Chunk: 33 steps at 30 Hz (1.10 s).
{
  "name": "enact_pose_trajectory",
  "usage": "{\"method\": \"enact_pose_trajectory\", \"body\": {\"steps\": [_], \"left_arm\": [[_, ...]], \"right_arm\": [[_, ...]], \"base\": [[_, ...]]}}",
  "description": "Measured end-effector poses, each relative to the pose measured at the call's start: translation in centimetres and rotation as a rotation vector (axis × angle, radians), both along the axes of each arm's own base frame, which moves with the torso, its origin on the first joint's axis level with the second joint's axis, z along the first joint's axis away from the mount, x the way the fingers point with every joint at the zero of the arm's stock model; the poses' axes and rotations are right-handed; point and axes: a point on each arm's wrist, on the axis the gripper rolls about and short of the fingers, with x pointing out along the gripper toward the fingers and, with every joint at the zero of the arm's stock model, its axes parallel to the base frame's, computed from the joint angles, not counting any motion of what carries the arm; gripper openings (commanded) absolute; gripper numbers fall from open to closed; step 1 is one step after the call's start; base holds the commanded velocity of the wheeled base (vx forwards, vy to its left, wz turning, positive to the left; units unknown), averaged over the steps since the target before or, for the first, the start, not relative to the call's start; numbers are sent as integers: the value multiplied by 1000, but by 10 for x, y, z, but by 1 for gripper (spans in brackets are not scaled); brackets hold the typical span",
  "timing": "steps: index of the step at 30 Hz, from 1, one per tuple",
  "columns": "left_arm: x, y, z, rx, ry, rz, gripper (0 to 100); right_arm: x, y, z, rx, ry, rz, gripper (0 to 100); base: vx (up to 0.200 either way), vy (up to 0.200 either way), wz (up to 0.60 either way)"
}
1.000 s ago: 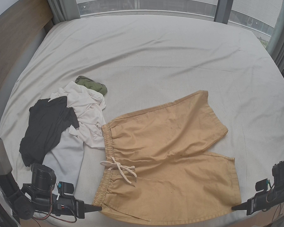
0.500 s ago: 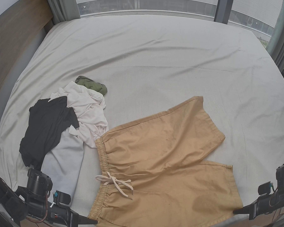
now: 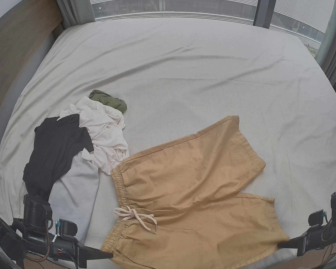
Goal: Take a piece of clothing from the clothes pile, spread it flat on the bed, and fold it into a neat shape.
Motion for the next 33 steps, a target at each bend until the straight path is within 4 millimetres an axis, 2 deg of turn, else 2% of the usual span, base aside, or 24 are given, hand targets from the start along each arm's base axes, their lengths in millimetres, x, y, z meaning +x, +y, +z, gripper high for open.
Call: {"method": "enact_pose_trajectory", "body": {"steps": [11,22,33], "left_arm": [[7,6,15,-76,-65,103,0],[16,5,33,-146,-155,149,0],[27,3,31,-159,-188,152,0]], "right_arm": [[29,3,45,79,-178,-59,0],[58,6,81,144,-264,-110,0],[96,8,107,174,-305,-137,0]], "base": [[0,0,0],[0,0,0],[0,0,0]]}}
